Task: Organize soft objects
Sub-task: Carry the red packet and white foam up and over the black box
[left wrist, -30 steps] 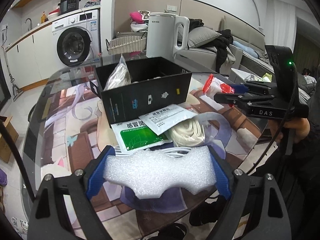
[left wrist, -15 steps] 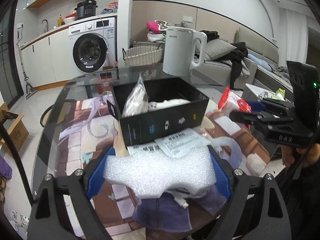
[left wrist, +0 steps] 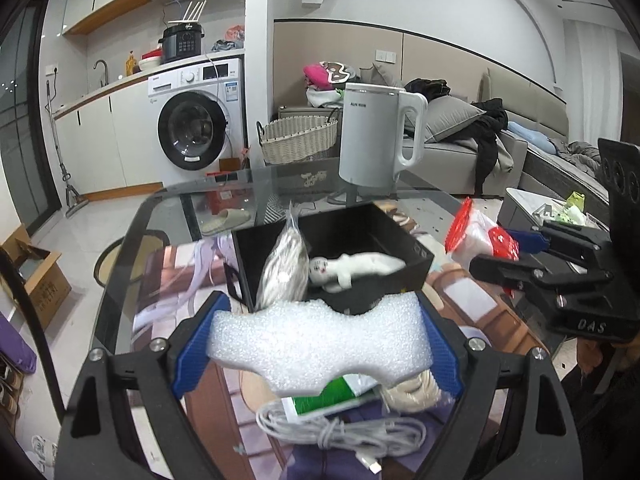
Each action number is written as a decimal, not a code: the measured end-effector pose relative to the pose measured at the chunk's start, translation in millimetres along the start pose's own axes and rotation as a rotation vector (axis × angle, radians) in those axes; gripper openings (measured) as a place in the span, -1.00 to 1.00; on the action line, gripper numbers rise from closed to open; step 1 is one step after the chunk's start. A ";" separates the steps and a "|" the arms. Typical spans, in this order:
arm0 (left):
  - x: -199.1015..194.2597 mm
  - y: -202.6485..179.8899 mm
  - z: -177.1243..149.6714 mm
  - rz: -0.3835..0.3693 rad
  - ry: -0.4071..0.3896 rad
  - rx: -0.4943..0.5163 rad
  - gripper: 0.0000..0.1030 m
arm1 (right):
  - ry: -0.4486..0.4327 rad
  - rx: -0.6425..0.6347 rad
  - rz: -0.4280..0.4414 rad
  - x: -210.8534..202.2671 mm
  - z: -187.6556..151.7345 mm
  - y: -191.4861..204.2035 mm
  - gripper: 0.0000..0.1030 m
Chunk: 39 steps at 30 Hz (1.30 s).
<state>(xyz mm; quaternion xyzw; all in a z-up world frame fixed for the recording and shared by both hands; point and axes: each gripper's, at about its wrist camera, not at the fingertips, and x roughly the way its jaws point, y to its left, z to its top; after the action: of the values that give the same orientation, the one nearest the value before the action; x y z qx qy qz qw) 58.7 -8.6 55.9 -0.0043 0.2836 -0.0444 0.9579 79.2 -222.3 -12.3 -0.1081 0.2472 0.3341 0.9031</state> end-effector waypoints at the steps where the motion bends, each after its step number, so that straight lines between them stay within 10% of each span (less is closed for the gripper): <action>1: 1.8 0.4 3.3 0.002 -0.003 0.000 0.73 | -0.002 0.001 -0.001 1.4 2.8 -0.7 -0.11; 39: 74.0 19.8 50.2 0.042 -0.006 0.039 0.73 | 0.010 0.001 -0.034 55.5 57.7 -16.0 -0.11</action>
<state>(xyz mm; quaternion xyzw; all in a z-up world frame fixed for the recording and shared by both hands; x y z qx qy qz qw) 149.4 3.8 57.1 0.0202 0.2798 -0.0296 0.9594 147.6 -183.1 8.7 -0.1135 0.2499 0.3179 0.9075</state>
